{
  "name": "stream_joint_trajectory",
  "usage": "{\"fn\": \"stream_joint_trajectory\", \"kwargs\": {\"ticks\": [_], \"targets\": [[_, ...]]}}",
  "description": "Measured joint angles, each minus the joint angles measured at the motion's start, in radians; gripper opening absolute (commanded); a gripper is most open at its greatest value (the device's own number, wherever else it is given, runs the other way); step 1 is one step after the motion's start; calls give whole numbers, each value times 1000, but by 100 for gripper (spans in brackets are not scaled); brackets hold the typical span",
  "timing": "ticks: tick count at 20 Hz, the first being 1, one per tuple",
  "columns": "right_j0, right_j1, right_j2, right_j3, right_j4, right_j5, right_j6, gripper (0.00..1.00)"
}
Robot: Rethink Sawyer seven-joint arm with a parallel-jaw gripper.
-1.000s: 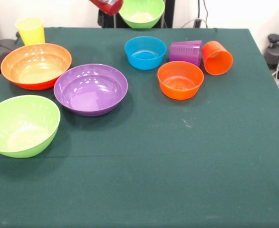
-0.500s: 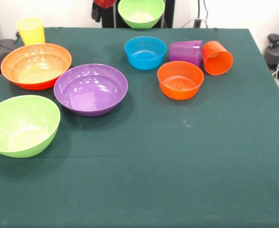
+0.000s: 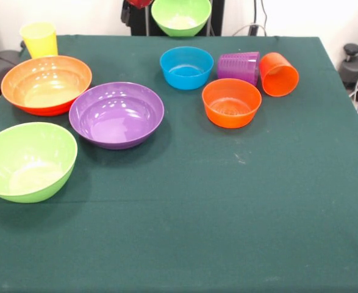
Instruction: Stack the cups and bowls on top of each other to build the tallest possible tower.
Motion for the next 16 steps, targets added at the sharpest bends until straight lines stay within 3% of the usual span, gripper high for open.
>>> {"fn": "stream_joint_trajectory", "kwargs": {"ticks": [16], "targets": [[13, 17, -5, -5, 0, 0, 0, 0]]}}
